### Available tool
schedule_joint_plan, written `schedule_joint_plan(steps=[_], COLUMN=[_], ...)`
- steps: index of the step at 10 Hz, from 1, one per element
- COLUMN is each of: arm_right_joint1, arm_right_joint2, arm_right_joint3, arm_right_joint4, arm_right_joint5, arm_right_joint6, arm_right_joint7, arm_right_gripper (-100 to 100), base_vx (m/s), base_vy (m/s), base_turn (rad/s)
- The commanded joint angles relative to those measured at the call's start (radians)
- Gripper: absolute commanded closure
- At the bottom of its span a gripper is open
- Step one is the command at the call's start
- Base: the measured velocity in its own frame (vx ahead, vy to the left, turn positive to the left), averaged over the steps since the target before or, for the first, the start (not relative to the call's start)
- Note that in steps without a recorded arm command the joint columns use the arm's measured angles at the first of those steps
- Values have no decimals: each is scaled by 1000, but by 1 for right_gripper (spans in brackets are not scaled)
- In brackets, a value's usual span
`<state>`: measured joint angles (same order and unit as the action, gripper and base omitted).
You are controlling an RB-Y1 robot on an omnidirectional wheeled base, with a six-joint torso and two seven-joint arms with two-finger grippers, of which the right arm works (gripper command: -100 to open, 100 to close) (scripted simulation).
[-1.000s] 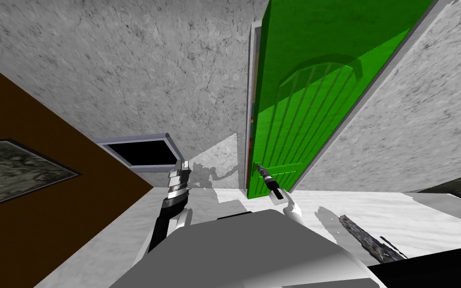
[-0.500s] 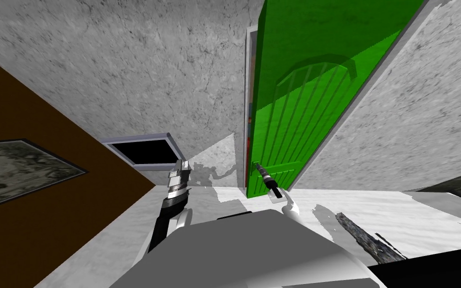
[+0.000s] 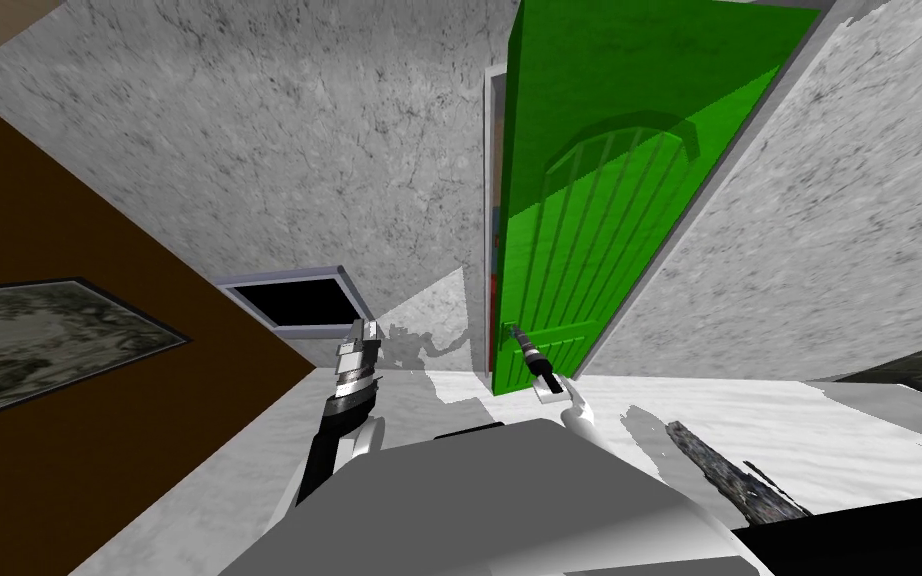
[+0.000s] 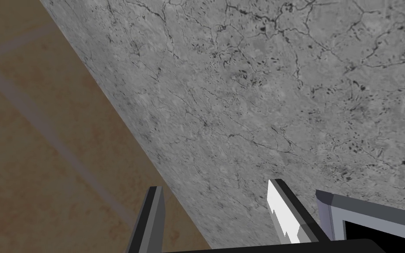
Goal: Pull the door open
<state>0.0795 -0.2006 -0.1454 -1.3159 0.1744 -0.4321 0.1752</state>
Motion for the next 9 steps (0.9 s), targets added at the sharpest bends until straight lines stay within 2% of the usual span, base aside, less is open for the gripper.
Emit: schedule_joint_plan(steps=[1,2,3,5,6,8,9], arm_right_joint1=[-10,-10,-15,-15,-21,-21,-26], arm_right_joint2=[14,14,10,10,7,7,4], arm_right_joint3=[40,40,57,57,73,73,90], arm_right_joint4=[-3,-3,0,0,2,2,5], arm_right_joint5=[-46,-46,-89,-89,-132,-132,-176], arm_right_joint6=[-5,-5,-4,-4,-3,-3,-2], arm_right_joint7=[-49,-49,-89,-89,-129,-129,-170], arm_right_gripper=[100,100,100,100,100,100,100], base_vx=[-51,-43,-53,-34,-40,-31,-36], base_vy=[-23,-22,-27,-35,-22,-7,-17], base_turn=[-8,15,21,16,53,-18,20])
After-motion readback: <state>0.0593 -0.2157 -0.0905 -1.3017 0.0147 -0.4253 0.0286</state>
